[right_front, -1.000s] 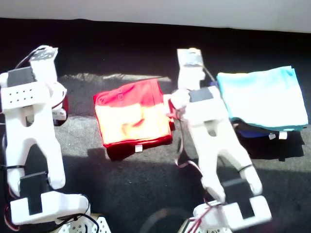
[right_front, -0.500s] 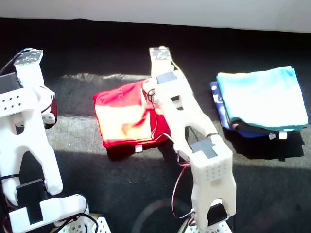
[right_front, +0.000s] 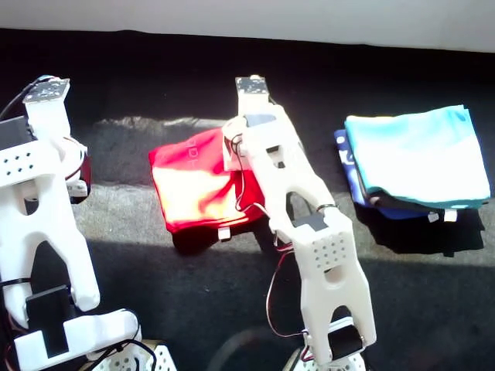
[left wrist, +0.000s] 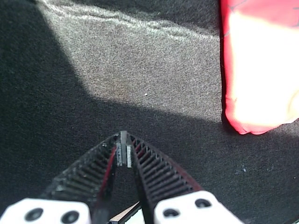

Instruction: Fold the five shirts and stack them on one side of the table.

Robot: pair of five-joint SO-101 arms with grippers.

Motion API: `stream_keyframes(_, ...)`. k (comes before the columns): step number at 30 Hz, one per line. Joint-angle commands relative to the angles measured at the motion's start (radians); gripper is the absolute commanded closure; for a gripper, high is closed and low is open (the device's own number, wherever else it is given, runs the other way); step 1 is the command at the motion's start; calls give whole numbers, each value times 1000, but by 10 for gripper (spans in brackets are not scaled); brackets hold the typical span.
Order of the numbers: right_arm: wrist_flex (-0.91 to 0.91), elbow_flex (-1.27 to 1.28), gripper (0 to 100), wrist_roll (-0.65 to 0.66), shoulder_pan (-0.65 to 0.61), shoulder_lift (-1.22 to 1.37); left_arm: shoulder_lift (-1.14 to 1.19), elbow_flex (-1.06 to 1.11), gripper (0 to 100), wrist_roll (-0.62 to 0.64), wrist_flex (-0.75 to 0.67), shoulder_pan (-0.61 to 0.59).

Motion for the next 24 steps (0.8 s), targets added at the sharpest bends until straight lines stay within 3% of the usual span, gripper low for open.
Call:
stream_keyframes(1, 38, -31, 978, 2, 25, 50, -36, -5, 990, -2, -9, -7)
stream_keyframes(8, 186, -185, 991, 71, 54, 10, -36, -5, 990, -2, -9, -7)
stream_keyframes(17, 466, -487, 991, 218, 209, -139, -33, -5, 990, -2, -68, -7)
stream_keyframes(24, 469, -515, 991, 356, 291, -341, -31, -5, 990, -2, -101, -5)
